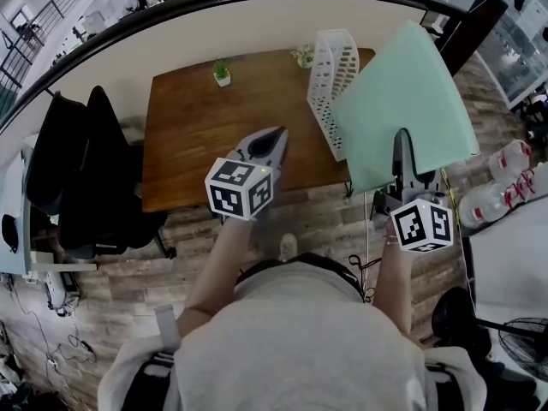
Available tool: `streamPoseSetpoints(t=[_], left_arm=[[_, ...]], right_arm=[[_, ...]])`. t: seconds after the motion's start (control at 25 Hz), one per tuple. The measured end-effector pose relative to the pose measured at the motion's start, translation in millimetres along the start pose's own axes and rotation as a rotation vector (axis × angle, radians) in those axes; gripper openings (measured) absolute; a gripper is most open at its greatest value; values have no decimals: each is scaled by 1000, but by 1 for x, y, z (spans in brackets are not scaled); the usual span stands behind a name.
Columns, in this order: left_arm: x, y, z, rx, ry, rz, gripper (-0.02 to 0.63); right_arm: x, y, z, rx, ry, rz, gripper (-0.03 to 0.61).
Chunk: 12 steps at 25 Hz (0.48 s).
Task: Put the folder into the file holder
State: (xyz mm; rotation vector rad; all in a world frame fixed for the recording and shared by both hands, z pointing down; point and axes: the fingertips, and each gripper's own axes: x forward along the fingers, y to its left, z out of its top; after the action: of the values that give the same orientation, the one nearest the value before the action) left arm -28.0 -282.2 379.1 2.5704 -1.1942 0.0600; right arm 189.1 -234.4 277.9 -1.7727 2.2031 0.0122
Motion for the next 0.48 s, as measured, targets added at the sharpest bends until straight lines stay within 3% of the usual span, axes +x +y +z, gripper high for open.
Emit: streamPoseSetpoints(t=[0.2,0.48], left_arm=[[33,7,11,15,1,-9,13],[57,24,23,18,-9,18,12]], right_arm=[[24,-24,3,5,-28,-15,166],[61,-31,-2,18,-37,29,166]])
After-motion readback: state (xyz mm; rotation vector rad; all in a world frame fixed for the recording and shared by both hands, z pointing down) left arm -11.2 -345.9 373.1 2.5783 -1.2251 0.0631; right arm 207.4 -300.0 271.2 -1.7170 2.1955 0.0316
